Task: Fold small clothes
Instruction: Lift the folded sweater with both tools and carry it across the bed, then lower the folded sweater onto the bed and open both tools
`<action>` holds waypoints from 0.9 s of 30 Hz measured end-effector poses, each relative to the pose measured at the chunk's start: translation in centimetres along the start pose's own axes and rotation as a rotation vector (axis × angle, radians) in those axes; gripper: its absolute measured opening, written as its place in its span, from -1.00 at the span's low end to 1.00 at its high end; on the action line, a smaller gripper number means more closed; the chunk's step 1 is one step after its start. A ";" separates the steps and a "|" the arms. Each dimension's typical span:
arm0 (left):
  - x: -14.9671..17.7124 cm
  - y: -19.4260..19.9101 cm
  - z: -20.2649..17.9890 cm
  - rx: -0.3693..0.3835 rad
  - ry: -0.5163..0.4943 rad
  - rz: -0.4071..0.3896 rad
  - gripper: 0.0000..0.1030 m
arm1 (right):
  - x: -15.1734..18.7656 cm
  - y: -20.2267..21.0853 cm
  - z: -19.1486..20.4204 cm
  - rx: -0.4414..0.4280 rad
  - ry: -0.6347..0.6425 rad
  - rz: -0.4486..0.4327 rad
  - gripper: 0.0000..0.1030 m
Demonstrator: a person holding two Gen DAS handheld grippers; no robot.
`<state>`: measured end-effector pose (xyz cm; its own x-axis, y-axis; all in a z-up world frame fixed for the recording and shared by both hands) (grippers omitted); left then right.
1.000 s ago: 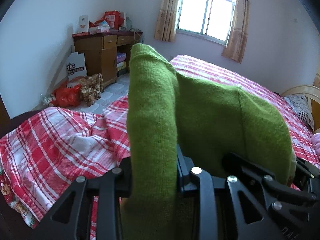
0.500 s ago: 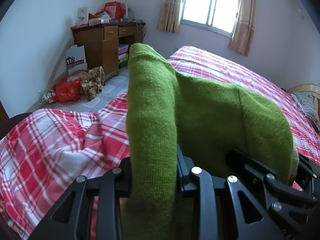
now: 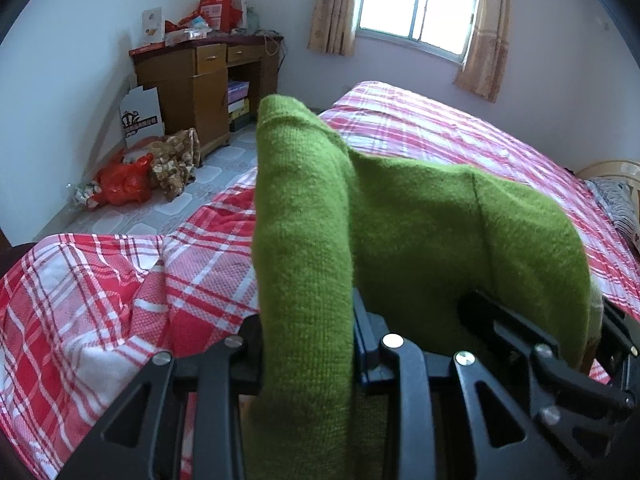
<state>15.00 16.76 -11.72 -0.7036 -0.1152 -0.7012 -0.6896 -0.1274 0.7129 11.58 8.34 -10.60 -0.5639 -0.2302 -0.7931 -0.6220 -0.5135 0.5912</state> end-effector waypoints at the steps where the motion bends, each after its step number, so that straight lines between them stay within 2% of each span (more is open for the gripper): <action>1: 0.0 -0.6 0.0 -0.009 -0.003 0.007 -0.38 | 0.0 -0.9 -0.3 0.009 0.008 0.009 -0.26; 5: 0.2 -2.1 0.4 -0.059 0.003 0.009 -0.27 | 0.5 -3.9 -2.2 0.019 0.010 0.062 -0.26; 7: 0.2 -2.5 0.8 -0.070 0.024 0.000 0.02 | 1.0 -5.4 -3.6 0.001 -0.036 0.100 -0.25; 8: 0.3 -2.8 1.2 -0.074 0.041 -0.006 0.09 | 1.2 -5.9 -4.3 -0.016 -0.072 0.116 -0.21; 10: 0.3 -3.5 1.8 -0.080 0.083 0.003 0.42 | 1.7 -6.8 -6.6 -0.117 -0.233 0.136 -0.05; 13: 0.5 -4.0 3.0 -0.061 0.176 0.049 0.75 | 2.4 -6.7 -8.5 -0.230 -0.407 0.136 0.22; 15: 0.7 -4.3 3.3 -0.027 0.208 0.067 0.76 | 2.9 -5.5 -9.4 -0.252 -0.477 0.109 0.25; 17: 0.7 -4.3 3.2 -0.024 0.215 0.072 0.77 | 2.6 -3.5 -10.0 -0.205 -0.507 0.051 0.25; 19: 0.7 -4.0 3.0 -0.046 0.206 0.063 0.82 | 1.7 -1.0 -10.6 -0.092 -0.486 -0.019 0.25; 21: 0.7 -4.1 2.9 -0.067 0.200 0.058 0.86 | -0.1 1.3 -9.2 0.002 -0.350 -0.074 0.19; 22: 0.6 -4.0 2.8 -0.079 0.194 0.056 0.88 | -0.9 1.7 -7.7 0.029 -0.255 -0.070 0.08; 23: 0.7 -4.0 2.8 -0.084 0.192 0.055 0.89 | -1.2 1.6 -6.5 0.029 -0.193 -0.044 -0.30; 24: 0.6 -4.2 2.9 -0.086 0.192 0.055 0.90 | -1.3 1.3 -5.6 0.019 -0.169 -0.023 -0.49; 25: 0.6 -4.4 3.1 -0.088 0.194 0.056 0.93 | -0.9 1.0 -4.5 -0.002 -0.153 0.002 -0.49; 27: 0.6 -4.4 3.1 -0.095 0.191 0.056 0.95 | 0.1 -0.5 -3.3 0.028 -0.112 0.058 -0.49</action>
<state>17.12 20.33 -15.25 -0.6888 -0.3083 -0.6561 -0.6247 -0.2066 0.7530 13.63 5.88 -11.44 -0.6555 -0.1648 -0.7370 -0.6002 -0.4786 0.6409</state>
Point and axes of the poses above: each gripper's, at about its wrist camera, not at the fingertips, and y roughly against the way its jaws point, z to its left, x to its underside, the point moved 7 cm from there along -y, roughly the way its jaws point, and after that the axes turned 9 degrees about -x, right-handed, at the moved point
